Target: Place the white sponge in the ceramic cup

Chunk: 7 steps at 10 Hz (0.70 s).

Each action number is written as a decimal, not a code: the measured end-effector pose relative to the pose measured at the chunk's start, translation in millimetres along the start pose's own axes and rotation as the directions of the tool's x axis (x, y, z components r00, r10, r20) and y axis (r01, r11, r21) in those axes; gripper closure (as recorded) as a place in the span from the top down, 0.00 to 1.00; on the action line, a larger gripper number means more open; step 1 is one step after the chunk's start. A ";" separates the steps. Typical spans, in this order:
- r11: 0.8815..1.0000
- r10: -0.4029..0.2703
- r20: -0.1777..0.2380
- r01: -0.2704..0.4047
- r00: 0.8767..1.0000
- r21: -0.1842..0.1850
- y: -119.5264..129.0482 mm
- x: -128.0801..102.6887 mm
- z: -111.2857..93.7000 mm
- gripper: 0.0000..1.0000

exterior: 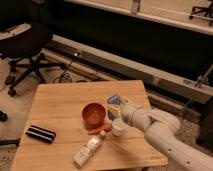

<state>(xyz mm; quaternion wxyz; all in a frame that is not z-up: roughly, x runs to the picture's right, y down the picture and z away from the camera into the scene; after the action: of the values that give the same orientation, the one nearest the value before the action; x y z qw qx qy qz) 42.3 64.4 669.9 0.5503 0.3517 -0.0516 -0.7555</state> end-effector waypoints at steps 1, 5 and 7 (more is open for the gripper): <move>1.000 -0.009 -0.009 0.009 1.000 -0.010 -0.3 -2.2 -7.7 0.00; 0.989 -0.088 -0.037 0.082 0.995 -0.125 29.2 -13.8 -30.2 0.00; 0.983 -0.104 -0.062 0.093 0.993 -0.158 33.8 -15.9 -25.5 0.00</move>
<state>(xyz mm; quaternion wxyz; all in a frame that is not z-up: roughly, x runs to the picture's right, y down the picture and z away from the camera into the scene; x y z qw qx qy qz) 86.5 72.9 674.1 0.5392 0.3365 0.0441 -0.7708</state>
